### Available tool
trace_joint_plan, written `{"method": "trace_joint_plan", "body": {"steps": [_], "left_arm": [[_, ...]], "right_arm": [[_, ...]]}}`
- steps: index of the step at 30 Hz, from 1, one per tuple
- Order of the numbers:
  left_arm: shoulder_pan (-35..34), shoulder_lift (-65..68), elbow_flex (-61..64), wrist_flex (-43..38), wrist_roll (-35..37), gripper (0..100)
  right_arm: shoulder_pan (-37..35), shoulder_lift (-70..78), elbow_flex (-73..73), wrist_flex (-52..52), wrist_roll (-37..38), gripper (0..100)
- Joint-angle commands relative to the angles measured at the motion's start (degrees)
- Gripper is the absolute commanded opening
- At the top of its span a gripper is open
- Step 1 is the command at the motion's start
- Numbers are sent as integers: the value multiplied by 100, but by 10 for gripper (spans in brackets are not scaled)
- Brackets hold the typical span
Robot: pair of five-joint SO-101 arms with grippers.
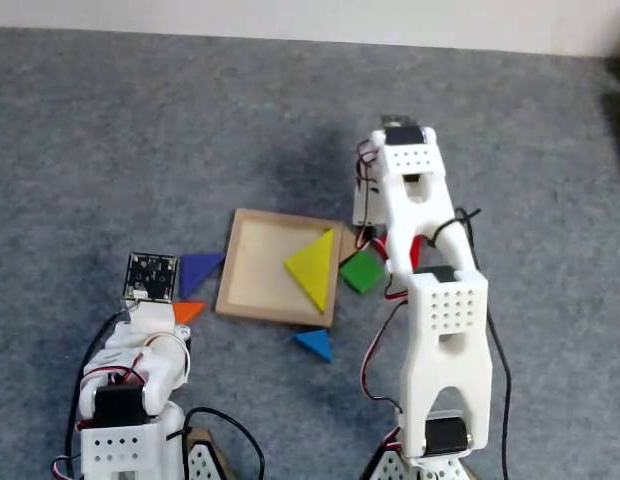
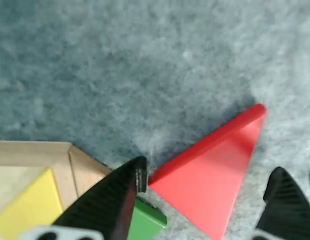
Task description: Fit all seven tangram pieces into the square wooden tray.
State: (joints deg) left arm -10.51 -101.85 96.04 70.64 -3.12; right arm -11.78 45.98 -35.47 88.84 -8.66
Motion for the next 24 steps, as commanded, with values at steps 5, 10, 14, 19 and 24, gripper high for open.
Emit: {"method": "trace_joint_plan", "body": {"steps": [5, 10, 14, 19, 24], "left_arm": [[48, -251, 110, 9, -44, 5], [48, -251, 110, 9, -44, 5], [48, -251, 110, 9, -44, 5], [48, -251, 110, 9, -44, 5], [48, -251, 110, 9, -44, 5]], "right_arm": [[-48, -101, -259, 207, -26, 357], [-40, -101, -259, 224, -26, 357], [-75, -101, -259, 365, -18, 357], [-110, -101, -259, 391, -18, 357], [-110, -101, -251, 391, -9, 351]]}}
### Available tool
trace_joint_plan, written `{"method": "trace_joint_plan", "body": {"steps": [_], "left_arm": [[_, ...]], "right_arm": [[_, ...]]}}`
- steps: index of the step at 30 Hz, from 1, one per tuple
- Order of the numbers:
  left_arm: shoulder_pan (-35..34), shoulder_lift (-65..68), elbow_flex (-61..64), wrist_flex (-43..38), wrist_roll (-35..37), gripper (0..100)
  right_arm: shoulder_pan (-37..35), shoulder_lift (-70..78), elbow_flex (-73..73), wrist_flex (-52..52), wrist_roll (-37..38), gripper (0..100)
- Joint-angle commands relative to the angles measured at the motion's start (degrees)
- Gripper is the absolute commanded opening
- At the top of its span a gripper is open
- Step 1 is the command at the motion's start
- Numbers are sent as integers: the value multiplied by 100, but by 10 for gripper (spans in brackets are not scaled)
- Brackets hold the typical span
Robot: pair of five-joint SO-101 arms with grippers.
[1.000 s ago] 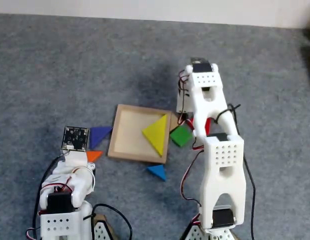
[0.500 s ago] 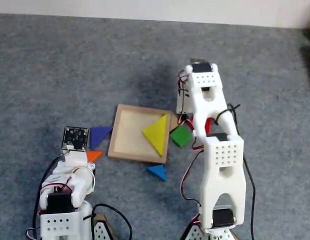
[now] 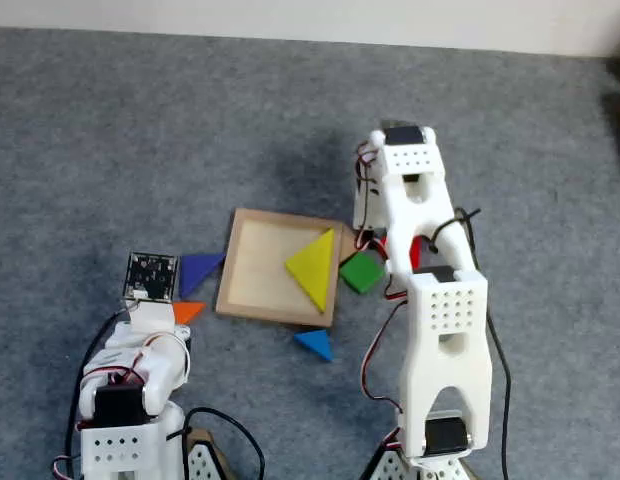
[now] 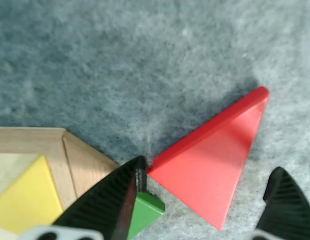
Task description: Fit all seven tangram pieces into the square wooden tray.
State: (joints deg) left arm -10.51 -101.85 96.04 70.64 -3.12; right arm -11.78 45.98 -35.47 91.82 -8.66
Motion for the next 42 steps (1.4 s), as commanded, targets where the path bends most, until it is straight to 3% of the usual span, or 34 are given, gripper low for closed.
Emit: {"method": "trace_joint_plan", "body": {"steps": [1, 10, 15, 42], "left_arm": [[48, -251, 110, 9, -44, 5], [48, -251, 110, 9, -44, 5], [48, -251, 110, 9, -44, 5], [48, -251, 110, 9, -44, 5]], "right_arm": [[-110, -101, -251, 92, -9, 340], [-66, -92, -251, 92, -9, 290], [92, -127, -295, 84, -9, 216], [-145, -708, -743, 620, 677, 181]]}}
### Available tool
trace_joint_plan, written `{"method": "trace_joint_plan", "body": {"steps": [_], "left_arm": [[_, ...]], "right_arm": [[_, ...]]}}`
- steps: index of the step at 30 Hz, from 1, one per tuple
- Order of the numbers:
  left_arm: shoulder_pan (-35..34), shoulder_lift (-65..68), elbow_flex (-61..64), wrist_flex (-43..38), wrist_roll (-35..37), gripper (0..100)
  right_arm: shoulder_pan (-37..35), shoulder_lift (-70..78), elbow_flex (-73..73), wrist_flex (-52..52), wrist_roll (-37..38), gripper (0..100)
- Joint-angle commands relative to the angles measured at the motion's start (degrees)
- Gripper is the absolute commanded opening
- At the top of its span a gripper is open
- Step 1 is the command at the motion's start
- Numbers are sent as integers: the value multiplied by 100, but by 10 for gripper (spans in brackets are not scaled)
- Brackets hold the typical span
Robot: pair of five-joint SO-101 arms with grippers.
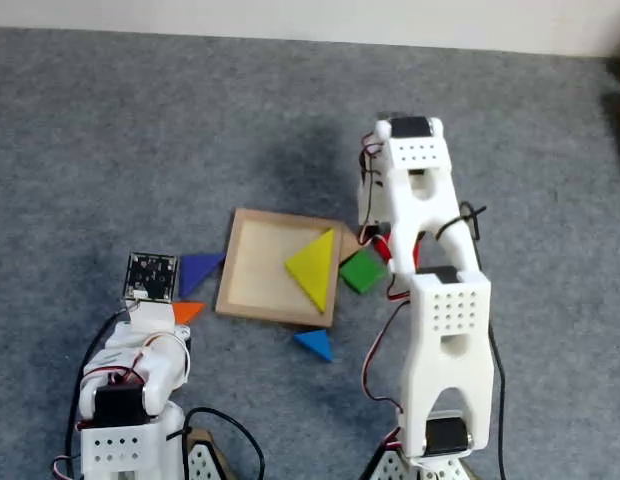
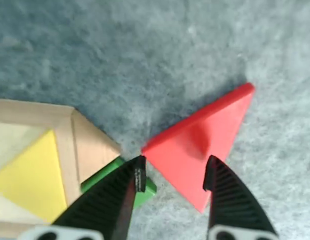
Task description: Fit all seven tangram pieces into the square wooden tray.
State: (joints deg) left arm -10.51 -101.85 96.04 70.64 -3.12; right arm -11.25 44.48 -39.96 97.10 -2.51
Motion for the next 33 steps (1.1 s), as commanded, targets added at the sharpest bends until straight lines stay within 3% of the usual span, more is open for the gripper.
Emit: {"method": "trace_joint_plan", "body": {"steps": [1, 4, 9, 17, 30, 33], "left_arm": [[48, -251, 110, 9, -44, 5], [48, -251, 110, 9, -44, 5], [48, -251, 110, 9, -44, 5], [48, -251, 110, 9, -44, 5], [48, -251, 110, 9, -44, 5], [48, -251, 110, 9, -44, 5]], "right_arm": [[-207, -567, -286, 92, 62, 182], [-180, -576, -286, 66, 9, 199], [-171, -549, -22, 48, -290, 338], [-171, -558, 752, -848, -264, 341], [-127, -286, 822, -919, -273, 337], [-57, -13, 804, -875, -273, 293]]}}
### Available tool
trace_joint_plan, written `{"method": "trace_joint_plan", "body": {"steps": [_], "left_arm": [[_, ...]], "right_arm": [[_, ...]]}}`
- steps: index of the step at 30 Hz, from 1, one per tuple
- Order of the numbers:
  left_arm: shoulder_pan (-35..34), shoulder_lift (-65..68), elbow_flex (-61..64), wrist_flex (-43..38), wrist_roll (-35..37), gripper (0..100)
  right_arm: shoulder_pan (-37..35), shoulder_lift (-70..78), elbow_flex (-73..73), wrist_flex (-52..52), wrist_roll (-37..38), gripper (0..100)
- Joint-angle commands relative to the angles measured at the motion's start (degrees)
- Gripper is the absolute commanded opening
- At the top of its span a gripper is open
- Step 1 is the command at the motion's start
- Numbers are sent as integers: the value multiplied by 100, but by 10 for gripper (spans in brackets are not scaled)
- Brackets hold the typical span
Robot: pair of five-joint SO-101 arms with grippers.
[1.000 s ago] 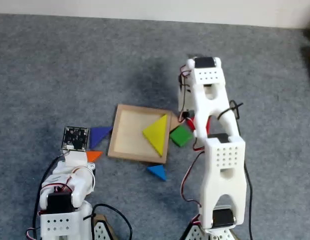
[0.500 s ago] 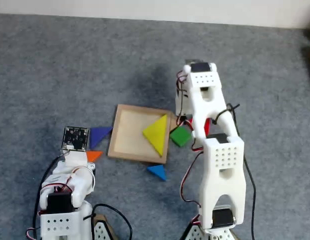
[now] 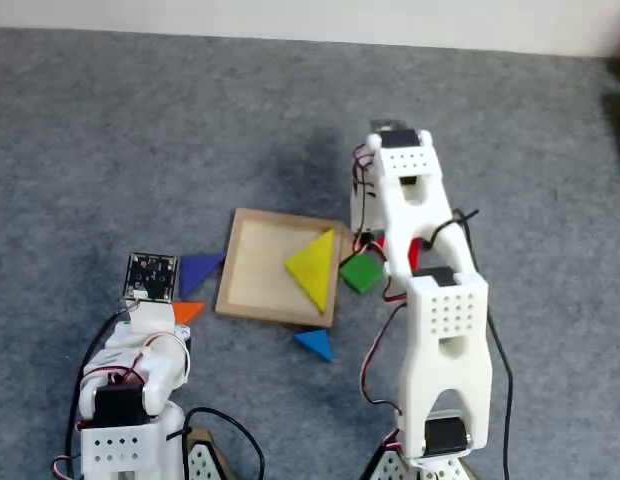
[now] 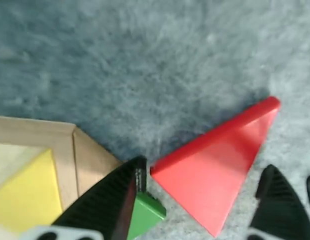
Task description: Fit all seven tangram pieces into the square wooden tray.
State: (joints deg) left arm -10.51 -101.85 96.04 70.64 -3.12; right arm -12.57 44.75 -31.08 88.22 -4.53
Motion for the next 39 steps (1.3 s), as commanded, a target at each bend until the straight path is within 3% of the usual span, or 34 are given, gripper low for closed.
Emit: {"method": "trace_joint_plan", "body": {"steps": [1, 13, 30, 33, 37, 39], "left_arm": [[48, -251, 110, 9, -44, 5], [48, -251, 110, 9, -44, 5], [48, -251, 110, 9, -44, 5], [48, -251, 110, 9, -44, 5], [48, -251, 110, 9, -44, 5], [48, -251, 110, 9, -44, 5]], "right_arm": [[110, 13, -84, 40, -70, 279], [101, -171, -374, 462, -18, 170], [-171, -998, -479, 699, 457, 170], [-110, -998, -470, 699, 448, 187], [-110, -971, -462, 699, 211, 304], [-101, -892, -462, 699, 211, 317]]}}
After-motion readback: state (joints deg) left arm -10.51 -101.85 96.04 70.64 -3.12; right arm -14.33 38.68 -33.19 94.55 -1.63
